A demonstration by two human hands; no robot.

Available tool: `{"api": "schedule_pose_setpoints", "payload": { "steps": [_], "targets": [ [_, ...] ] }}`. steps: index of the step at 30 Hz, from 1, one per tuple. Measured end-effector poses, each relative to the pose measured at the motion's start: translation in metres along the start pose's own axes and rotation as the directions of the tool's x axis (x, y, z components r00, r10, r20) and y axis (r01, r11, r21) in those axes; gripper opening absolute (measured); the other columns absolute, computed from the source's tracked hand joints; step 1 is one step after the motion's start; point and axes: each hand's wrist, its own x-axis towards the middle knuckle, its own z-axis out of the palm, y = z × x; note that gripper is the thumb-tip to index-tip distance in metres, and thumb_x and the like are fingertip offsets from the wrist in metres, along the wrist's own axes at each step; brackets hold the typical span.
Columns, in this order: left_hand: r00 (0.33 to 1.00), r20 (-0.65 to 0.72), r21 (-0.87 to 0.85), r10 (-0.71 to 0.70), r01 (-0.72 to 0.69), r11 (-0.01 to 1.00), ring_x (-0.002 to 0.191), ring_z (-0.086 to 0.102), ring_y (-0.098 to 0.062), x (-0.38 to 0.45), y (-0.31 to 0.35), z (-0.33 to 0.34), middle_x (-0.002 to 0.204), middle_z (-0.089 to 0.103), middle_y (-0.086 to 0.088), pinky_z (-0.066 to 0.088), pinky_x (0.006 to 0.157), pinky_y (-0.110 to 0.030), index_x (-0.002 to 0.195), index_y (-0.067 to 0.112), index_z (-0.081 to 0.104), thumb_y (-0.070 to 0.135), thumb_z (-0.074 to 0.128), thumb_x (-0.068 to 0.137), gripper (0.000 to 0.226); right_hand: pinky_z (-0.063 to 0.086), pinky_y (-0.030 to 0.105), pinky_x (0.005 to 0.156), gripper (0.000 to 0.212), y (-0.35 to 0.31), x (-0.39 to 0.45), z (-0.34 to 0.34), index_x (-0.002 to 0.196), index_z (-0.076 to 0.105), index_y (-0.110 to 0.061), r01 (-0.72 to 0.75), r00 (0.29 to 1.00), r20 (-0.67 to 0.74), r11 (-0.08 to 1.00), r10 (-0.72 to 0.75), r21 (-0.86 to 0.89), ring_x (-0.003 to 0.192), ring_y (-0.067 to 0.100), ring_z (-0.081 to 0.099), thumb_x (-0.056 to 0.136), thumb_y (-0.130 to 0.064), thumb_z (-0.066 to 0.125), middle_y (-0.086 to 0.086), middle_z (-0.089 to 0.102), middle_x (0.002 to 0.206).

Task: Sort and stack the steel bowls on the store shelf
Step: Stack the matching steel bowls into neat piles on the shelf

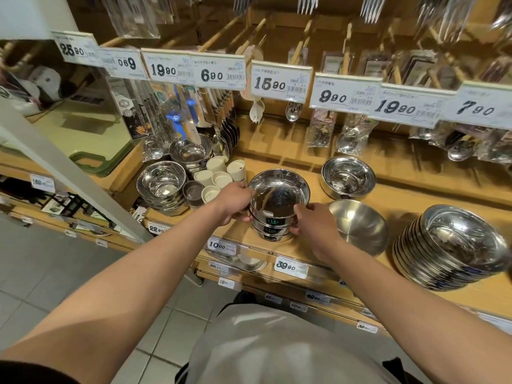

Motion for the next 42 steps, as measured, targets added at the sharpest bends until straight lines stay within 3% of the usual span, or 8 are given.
{"api": "schedule_pose_setpoints", "payload": {
  "steps": [5,8,10,13,17,21,33,42],
  "targets": [
    [1.0,-0.008,-0.004,-0.004,0.004,1.0,0.07,0.065,-0.02,0.0,-0.001,0.002,0.093,0.068,-0.008,0.062,0.078,-0.045,0.115,0.013,0.059,0.024,0.047,0.104,0.02,0.065,0.033,0.073,0.016,-0.004,0.003,-0.003,0.09,0.062,-0.011,-0.033,0.999,0.028,0.999,0.033,-0.005,0.075,0.016,0.065,0.098,-0.024,0.055,0.004,0.064,0.083],
    [0.996,-0.081,0.03,0.029,-0.026,0.999,0.085,0.068,-0.029,0.001,-0.002,0.003,0.102,0.07,-0.014,0.06,0.084,-0.053,0.109,0.01,0.063,0.024,0.053,0.099,0.02,0.055,0.025,0.055,0.023,-0.01,0.003,-0.009,0.082,0.06,-0.014,-0.021,1.0,0.021,0.99,0.024,-0.138,0.068,0.018,0.066,0.099,-0.029,0.055,0.001,0.063,0.076],
    [0.978,-0.182,0.105,0.099,-0.08,0.991,0.089,0.067,-0.032,0.003,-0.002,0.003,0.1,0.07,-0.017,0.058,0.086,-0.052,0.107,0.001,0.065,0.024,0.058,0.095,0.027,0.059,0.034,0.067,0.025,-0.014,0.007,-0.012,0.089,0.06,-0.011,0.014,1.0,-0.014,0.973,-0.017,-0.231,0.073,0.022,0.069,0.098,-0.034,0.054,0.003,0.065,0.08],
    [0.949,-0.248,0.19,0.195,-0.149,0.97,0.072,0.054,-0.024,0.002,0.001,0.002,0.078,0.063,-0.011,0.051,0.066,-0.038,0.088,-0.002,0.066,0.021,0.06,0.094,0.025,0.058,0.048,0.092,0.04,-0.023,0.01,-0.015,0.131,0.057,-0.01,0.032,0.999,-0.03,0.964,-0.041,-0.264,0.083,0.026,0.072,0.098,-0.03,0.056,0.011,0.075,0.087],
    [0.937,-0.258,0.267,0.235,-0.164,0.949,0.062,0.046,-0.023,0.002,0.004,0.002,0.068,0.056,-0.012,0.036,0.057,-0.031,0.087,-0.012,0.066,0.014,0.058,0.095,0.028,0.061,0.047,0.087,0.013,-0.026,0.012,-0.017,0.105,0.068,-0.013,0.036,0.999,-0.005,0.975,-0.039,-0.22,0.061,0.016,0.067,0.097,-0.019,0.06,0.006,0.073,0.068],
    [0.926,-0.272,0.272,0.262,-0.187,0.944,0.058,0.043,-0.025,0.001,0.006,0.003,0.065,0.053,-0.011,0.033,0.051,-0.029,0.084,-0.013,0.066,0.015,0.059,0.096,0.031,0.063,0.039,0.082,0.034,-0.018,0.012,-0.018,0.128,0.063,-0.008,0.036,0.999,-0.011,0.978,-0.039,-0.203,0.059,0.012,0.07,0.096,-0.018,0.061,0.006,0.077,0.073],
    [0.938,-0.255,0.242,0.235,-0.173,0.955,0.048,0.04,-0.018,0.003,0.01,0.001,0.059,0.054,-0.004,0.035,0.049,-0.028,0.083,-0.005,0.068,0.019,0.06,0.097,0.029,0.062,0.031,0.069,0.012,-0.023,0.009,-0.021,0.085,0.057,-0.021,0.057,0.998,0.034,0.974,-0.051,-0.217,0.057,0.016,0.072,0.095,-0.015,0.06,0.007,0.075,0.076],
    [0.936,-0.261,0.249,0.238,-0.173,0.953,0.052,0.041,-0.02,-0.001,0.009,0.001,0.065,0.055,-0.008,0.032,0.05,-0.028,0.088,-0.009,0.068,0.016,0.057,0.097,0.028,0.064,0.038,0.079,0.012,-0.025,0.01,-0.023,0.097,0.069,-0.009,0.061,0.998,0.044,0.968,-0.052,-0.244,0.064,0.019,0.073,0.095,-0.015,0.058,0.01,0.077,0.079]
  ]
}}
